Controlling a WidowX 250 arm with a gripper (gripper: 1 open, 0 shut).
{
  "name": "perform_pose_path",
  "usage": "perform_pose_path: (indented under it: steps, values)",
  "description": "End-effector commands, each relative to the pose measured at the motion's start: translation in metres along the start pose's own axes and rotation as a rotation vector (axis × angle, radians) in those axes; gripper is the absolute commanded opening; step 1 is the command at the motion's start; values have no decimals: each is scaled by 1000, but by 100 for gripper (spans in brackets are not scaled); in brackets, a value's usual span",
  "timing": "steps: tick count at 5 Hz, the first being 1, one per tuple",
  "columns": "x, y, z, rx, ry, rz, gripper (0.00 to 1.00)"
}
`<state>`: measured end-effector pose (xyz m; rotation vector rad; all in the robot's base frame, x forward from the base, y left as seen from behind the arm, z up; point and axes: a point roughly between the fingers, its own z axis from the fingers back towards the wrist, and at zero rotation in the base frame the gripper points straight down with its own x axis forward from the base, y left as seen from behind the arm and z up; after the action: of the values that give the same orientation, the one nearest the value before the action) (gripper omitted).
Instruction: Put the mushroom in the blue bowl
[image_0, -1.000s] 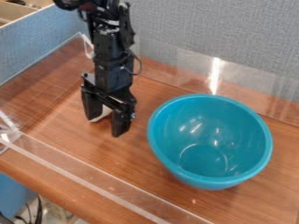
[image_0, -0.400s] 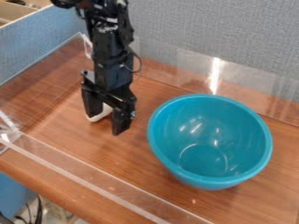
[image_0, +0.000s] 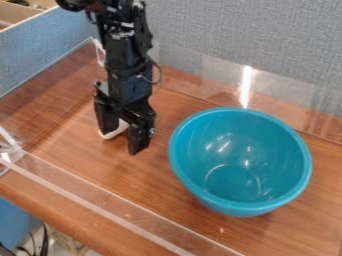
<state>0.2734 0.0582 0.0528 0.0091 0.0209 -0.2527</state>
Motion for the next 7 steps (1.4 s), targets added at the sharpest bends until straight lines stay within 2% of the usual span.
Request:
perform_pose_path:
  steps: [1, 2, 7]
  values:
    - [2, 11, 22, 35, -91, -6, 100]
    - [1, 15, 20, 35, -97, -10, 100]
    - [11, 25, -6, 22, -84, -4, 100]
